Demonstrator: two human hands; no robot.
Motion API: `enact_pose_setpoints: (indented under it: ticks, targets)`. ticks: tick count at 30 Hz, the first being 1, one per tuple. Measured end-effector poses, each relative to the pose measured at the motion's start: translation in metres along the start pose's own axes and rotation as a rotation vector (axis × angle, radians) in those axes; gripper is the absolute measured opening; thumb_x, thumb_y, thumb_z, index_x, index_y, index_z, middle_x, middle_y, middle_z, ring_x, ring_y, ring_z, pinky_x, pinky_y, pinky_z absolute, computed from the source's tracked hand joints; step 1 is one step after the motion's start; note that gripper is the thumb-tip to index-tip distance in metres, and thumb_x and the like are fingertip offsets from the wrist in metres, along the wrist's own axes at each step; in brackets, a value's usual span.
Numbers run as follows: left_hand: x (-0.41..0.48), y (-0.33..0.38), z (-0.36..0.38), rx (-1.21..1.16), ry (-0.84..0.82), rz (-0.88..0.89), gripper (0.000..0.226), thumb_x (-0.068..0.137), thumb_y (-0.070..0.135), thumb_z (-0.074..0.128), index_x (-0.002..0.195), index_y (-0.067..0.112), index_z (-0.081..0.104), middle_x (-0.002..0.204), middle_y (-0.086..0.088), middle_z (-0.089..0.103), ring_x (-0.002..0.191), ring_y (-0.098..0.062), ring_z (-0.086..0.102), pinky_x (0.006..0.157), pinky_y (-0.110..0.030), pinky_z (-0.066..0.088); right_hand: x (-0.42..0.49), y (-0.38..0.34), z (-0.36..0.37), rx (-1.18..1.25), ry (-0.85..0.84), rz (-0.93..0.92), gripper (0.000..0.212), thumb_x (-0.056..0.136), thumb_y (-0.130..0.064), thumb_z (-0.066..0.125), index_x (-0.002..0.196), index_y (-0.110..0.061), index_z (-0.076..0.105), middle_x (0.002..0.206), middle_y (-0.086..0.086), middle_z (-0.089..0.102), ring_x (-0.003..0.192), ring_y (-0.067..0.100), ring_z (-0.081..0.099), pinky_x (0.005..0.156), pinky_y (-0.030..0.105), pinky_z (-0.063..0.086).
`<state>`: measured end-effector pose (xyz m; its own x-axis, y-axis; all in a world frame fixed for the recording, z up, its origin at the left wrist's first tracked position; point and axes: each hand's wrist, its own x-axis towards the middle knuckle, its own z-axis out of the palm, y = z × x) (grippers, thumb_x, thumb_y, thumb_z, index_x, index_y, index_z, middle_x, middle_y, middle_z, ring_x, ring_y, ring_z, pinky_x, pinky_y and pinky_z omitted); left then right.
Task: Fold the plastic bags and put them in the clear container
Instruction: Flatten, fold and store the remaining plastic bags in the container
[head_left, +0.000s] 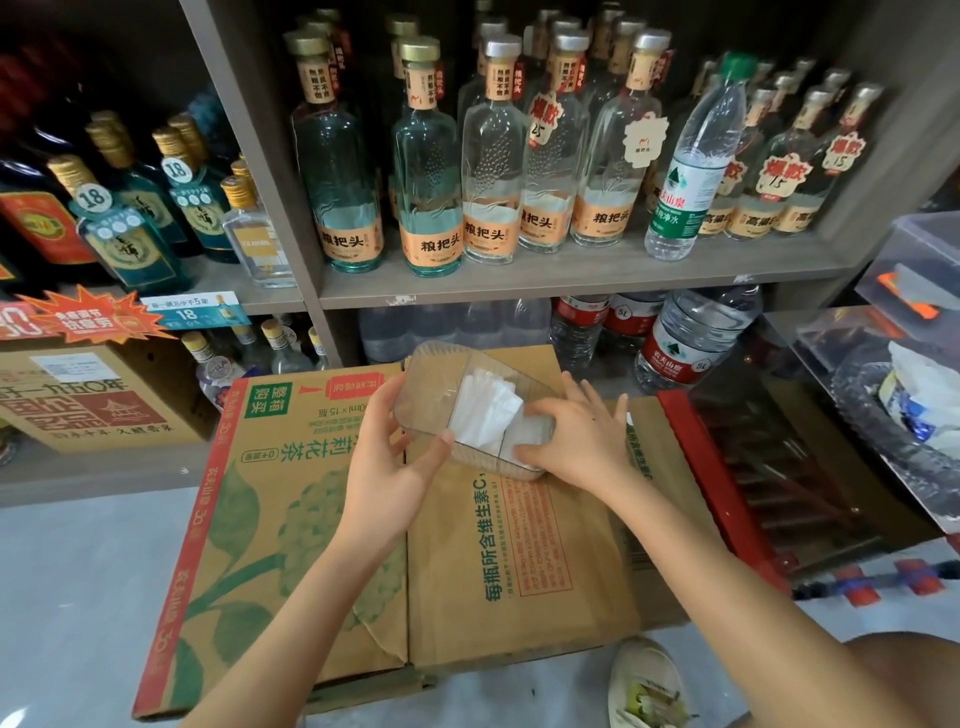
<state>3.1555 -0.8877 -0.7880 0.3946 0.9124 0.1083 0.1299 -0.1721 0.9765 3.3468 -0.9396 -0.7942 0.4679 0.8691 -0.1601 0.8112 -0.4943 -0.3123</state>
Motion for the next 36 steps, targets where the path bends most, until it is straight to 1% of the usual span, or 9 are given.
enact_pose_setpoints:
  ticks: [5, 11, 16, 18, 24, 28, 30, 33, 36]
  targets:
    - [0.002, 0.001, 0.005, 0.024, 0.007, -0.023, 0.056, 0.088, 0.014, 0.067, 0.133, 0.036, 0.041, 0.126, 0.025, 0.051, 0.115, 0.009, 0.051, 0.094, -0.016, 0.043, -0.015, 0.011, -0.010, 0.248, 0.091, 0.008, 0.053, 0.075, -0.050, 0.072, 0.125, -0.041, 0.056, 0.158, -0.001, 0.020, 0.145, 0.021, 0.018, 0.116, 0.052, -0.003]
    - [0.008, 0.004, 0.006, 0.075, 0.013, -0.070, 0.065, 0.089, 0.020, 0.067, 0.146, 0.025, 0.035, 0.141, 0.010, 0.046, 0.127, -0.011, 0.045, 0.107, -0.038, 0.040, -0.011, 0.010, 0.001, 0.256, 0.040, 0.028, 0.059, 0.073, -0.055, 0.072, 0.128, -0.047, 0.052, 0.158, 0.003, 0.020, 0.144, 0.024, 0.019, 0.116, 0.058, 0.002]
    - [0.011, 0.007, 0.009, 0.130, 0.018, -0.100, 0.066, 0.091, 0.027, 0.065, 0.147, 0.031, 0.031, 0.150, 0.006, 0.038, 0.134, -0.017, 0.038, 0.108, -0.033, 0.034, 0.000, 0.007, 0.000, 0.252, -0.040, 0.074, 0.051, 0.074, -0.055, 0.070, 0.122, -0.048, 0.054, 0.157, 0.003, 0.023, 0.143, 0.026, 0.022, 0.115, 0.059, 0.005]
    - [0.013, 0.008, 0.010, 0.128, 0.019, -0.115, 0.067, 0.091, 0.029, 0.064, 0.148, 0.032, 0.029, 0.152, 0.005, 0.037, 0.136, -0.019, 0.037, 0.110, -0.038, 0.034, 0.001, 0.008, 0.000, 0.263, -0.031, 0.069, 0.050, 0.074, -0.053, 0.071, 0.121, -0.048, 0.055, 0.156, 0.002, 0.025, 0.142, 0.027, 0.024, 0.115, 0.058, 0.007]
    - [0.018, 0.011, 0.012, 0.128, 0.014, -0.123, 0.068, 0.090, 0.033, 0.064, 0.148, 0.033, 0.028, 0.151, 0.004, 0.038, 0.137, -0.021, 0.035, 0.111, -0.043, 0.033, -0.008, 0.014, -0.005, 0.651, 0.050, 0.024, 0.047, 0.067, -0.042, 0.081, 0.104, -0.056, 0.056, 0.151, -0.004, 0.032, 0.138, 0.021, 0.031, 0.112, 0.055, 0.021]
    - [0.019, 0.014, 0.011, 0.141, 0.017, -0.116, 0.070, 0.090, 0.033, 0.065, 0.149, 0.030, 0.027, 0.150, 0.000, 0.039, 0.137, -0.019, 0.035, 0.105, -0.033, 0.032, -0.026, 0.022, -0.013, 0.865, 0.155, 0.029, 0.039, 0.058, -0.052, 0.077, 0.090, -0.063, 0.059, 0.144, -0.009, 0.043, 0.133, 0.011, 0.037, 0.112, 0.049, 0.027]
    - [0.016, 0.016, 0.005, 0.132, 0.025, -0.111, 0.070, 0.090, 0.037, 0.064, 0.149, 0.030, 0.027, 0.149, 0.000, 0.040, 0.137, -0.017, 0.037, 0.108, -0.036, 0.033, -0.046, 0.023, -0.019, 0.947, 0.207, 0.017, 0.036, 0.071, -0.037, 0.079, 0.096, -0.057, 0.061, 0.137, -0.014, 0.048, 0.123, 0.002, 0.042, 0.108, 0.037, 0.031]
    - [-0.001, 0.010, -0.016, 0.149, 0.092, -0.082, 0.060, 0.092, 0.036, 0.062, 0.145, 0.029, 0.034, 0.137, 0.005, 0.050, 0.130, -0.014, 0.044, 0.108, -0.039, 0.036, -0.091, 0.016, -0.018, 1.033, 0.244, -0.043, 0.029, 0.080, -0.024, 0.074, 0.101, -0.042, 0.064, 0.120, -0.021, 0.056, 0.106, -0.014, 0.046, 0.090, 0.015, 0.034]
    - [-0.039, -0.011, -0.048, 0.362, 0.172, -0.025, 0.052, 0.093, 0.038, 0.060, 0.139, 0.024, 0.043, 0.129, 0.006, 0.055, 0.125, -0.013, 0.048, 0.103, -0.035, 0.038, -0.144, 0.005, 0.010, 1.089, 0.190, -0.104, 0.020, 0.081, -0.019, 0.072, 0.095, -0.033, 0.069, 0.099, -0.018, 0.065, 0.096, -0.004, 0.057, 0.084, 0.014, 0.042]
